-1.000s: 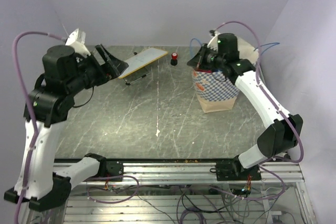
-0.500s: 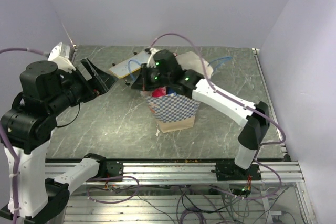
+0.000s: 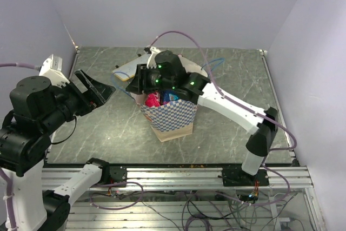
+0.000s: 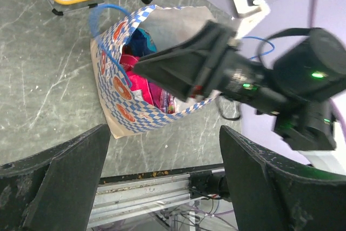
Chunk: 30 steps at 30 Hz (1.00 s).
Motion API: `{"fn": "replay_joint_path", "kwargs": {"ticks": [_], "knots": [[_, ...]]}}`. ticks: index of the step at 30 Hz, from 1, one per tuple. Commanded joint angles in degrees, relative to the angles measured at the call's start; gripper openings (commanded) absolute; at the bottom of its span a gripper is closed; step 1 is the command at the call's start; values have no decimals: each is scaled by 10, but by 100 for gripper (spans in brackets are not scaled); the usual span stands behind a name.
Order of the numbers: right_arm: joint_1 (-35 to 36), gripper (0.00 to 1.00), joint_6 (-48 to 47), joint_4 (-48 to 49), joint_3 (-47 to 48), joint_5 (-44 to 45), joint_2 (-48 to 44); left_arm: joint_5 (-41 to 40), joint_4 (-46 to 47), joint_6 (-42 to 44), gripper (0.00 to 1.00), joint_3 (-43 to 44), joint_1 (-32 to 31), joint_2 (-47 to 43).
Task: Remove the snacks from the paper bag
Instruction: Move the paper bag to the center of the board, then adjust the paper bag at the center of the board.
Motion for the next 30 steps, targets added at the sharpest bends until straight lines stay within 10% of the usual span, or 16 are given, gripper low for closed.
{"fn": "replay_joint_path", "kwargs": {"ticks": [1,15,30], "knots": [[-20,43,-36,-12,2,38,-75,0,23,-17,93,-32,4,2],[-132,72,-131,-113,-85,191,-290,33,75,-57,81,-214,4,55],[-142,87,-100,-225,-114,362,-335,58,148,-31,61,-204,28,192]]}}
